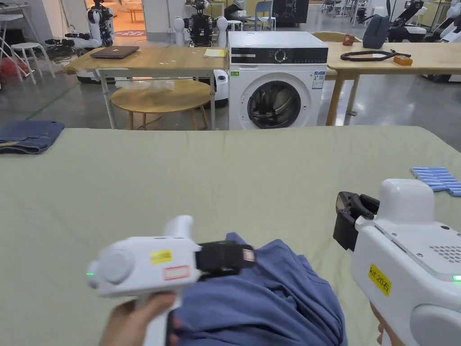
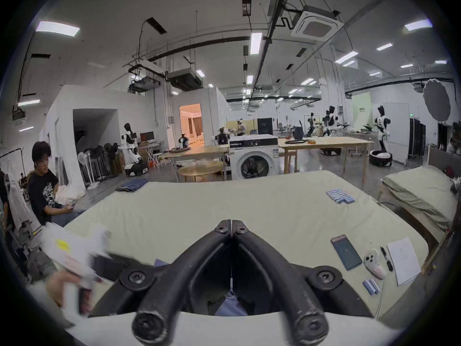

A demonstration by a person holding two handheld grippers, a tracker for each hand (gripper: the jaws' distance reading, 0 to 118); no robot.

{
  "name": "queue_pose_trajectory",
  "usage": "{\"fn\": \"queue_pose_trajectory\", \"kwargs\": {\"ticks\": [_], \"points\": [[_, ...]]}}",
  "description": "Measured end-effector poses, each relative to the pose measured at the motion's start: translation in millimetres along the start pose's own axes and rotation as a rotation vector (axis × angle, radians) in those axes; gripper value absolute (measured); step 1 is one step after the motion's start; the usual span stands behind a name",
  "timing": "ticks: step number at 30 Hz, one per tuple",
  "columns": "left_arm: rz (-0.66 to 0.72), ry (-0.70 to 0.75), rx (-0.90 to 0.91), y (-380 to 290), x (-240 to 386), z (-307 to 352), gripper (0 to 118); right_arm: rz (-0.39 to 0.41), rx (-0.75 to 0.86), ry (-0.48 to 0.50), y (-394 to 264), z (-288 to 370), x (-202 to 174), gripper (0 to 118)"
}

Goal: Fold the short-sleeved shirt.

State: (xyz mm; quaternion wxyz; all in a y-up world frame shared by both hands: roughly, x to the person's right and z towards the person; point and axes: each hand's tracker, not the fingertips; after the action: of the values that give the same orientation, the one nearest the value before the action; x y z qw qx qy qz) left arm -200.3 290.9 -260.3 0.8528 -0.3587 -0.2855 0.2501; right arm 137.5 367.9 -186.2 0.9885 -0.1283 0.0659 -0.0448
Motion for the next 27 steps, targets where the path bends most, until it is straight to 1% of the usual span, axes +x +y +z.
{"fn": "queue_pose_trajectory", "kwargs": {"ticks": [1,2,3,4,5,6,7,8,9,10,11,12,13,14,15,16,17,18,20,21,22,23,24,25,26,27], "points": [[-0.080,0.124,0.057,1,-1,28,59,0.005,-0.005,-0.004,-6,-5,2,0],[-0.121,0.269,0.082,0,-8,43,22,0.010,-0.009,-0.004,-9,-8,3,0],[-0.199,0.435,0.162,-7,-14,66,0,0.011,-0.030,-0.012,-12,-12,3,0],[-0.194,0.466,0.146,-7,-22,78,0,0.005,-0.042,-0.014,-14,-14,3,0],[-0.143,0.472,0.102,-10,-33,91,0,0.002,-0.047,-0.009,-16,-16,2,0],[-0.105,0.439,0.152,-15,-37,95,0,0.003,-0.059,-0.007,-18,-17,0,0],[-0.088,0.461,0.169,-19,-41,101,0,0.004,-0.063,-0.006,-19,-18,-3,0],[-0.107,0.543,0.115,-22,-46,107,0,0.005,-0.066,-0.001,-21,-18,-5,0],[-0.116,0.557,0.117,-27,-49,111,0,0.004,-0.073,0.008,-21,-18,-8,0],[-0.107,0.557,0.123,-23,-71,109,0,0.004,-0.076,0.018,-22,-19,-11,0],[-0.086,0.544,0.092,-26,-74,109,0,0.010,-0.078,0.025,-23,-19,-15,0],[-0.098,0.535,0.025,-28,-77,106,0,0.016,-0.081,0.030,-23,-20,-19,0],[-0.108,0.562,-0.023,-31,-80,102,7,0.020,-0.084,0.036,-24,-20,-21,0],[-0.115,0.630,-0.027,-33,-89,95,41,0.017,-0.087,0.047,-24,-21,-24,0],[-0.140,0.700,-0.046,-45,-99,80,100,0.007,-0.091,0.061,-24,-22,-26,0],[-0.161,0.747,-0.122,-56,-109,66,118,-0.002,-0.094,0.067,-25,-22,-27,0],[-0.156,0.773,-0.171,-68,-117,56,117,-0.006,-0.096,0.070,-26,-23,-28,0],[-0.176,0.773,-0.157,-73,-119,50,116,-0.004,-0.100,0.076,-27,-23,-28,0],[-0.082,0.718,-0.268,-95,-134,32,116,0.010,-0.103,0.072,-28,-22,-29,0],[-0.043,0.703,-0.302,-105,-141,24,112,0.012,-0.104,0.071,-29,-22,-29,0],[-0.035,0.713,-0.317,-115,-146,25,103,0.009,-0.107,0.075,-29,-21,-28,0],[-0.037,0.739,-0.352,-122,-150,19,87,0.007,-0.108,0.076,-29,-21,-27,0],[-0.041,0.746,-0.371,-129,-152,15,80,0.012,-0.109,0.074,-29,-21,-27,0],[-0.080,0.791,-0.362,-135,-150,12,77,0.019,-0.109,0.069,-30,-21,-26,0],[-0.115,0.779,-0.312,-138,-151,15,68,0.026,-0.111,0.065,-30,-22,-24,0],[-0.092,0.779,-0.329,-133,-149,15,59,0.030,-0.114,0.059,-30,-23,-21,0]]}}
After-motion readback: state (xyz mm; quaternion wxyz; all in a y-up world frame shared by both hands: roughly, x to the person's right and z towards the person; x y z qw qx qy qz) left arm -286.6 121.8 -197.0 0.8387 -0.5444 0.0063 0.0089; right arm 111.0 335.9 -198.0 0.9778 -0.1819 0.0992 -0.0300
